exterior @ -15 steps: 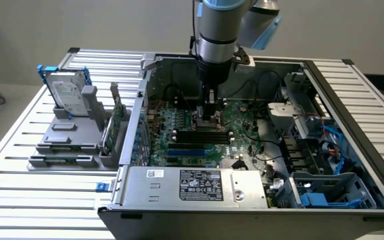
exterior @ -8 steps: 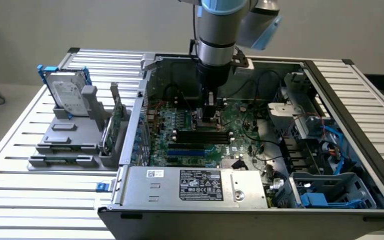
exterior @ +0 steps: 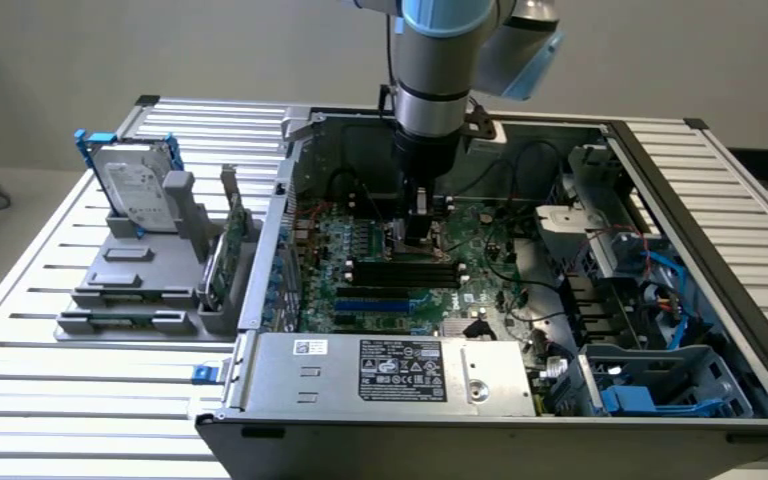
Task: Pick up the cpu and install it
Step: 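Place the cpu into insertion slot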
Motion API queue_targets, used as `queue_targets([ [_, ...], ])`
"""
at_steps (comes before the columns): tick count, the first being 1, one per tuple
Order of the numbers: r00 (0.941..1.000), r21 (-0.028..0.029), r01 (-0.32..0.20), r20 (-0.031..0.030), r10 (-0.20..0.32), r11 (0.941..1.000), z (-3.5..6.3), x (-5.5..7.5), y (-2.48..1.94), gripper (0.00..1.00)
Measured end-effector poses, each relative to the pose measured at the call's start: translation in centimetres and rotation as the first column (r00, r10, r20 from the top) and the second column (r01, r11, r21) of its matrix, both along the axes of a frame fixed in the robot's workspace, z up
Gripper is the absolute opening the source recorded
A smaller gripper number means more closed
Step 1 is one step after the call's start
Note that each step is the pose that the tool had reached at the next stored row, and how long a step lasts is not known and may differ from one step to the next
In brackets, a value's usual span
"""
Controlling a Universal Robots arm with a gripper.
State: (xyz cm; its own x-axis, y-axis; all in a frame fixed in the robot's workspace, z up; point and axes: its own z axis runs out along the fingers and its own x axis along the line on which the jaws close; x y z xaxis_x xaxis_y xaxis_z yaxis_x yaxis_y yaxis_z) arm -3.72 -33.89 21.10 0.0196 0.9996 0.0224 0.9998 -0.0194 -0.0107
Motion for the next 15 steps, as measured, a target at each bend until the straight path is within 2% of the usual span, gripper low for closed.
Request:
queue_targets([
  [9, 1.0, -0.0004, 0.0, 0.0067, 0.0, 1.0, -0.65, 0.0, 0.0, 0.54],
  [15, 1.0, -0.0006, 0.0, 0.0077, 0.0, 1.0, -0.87, 0.0, 0.0, 0.54],
])
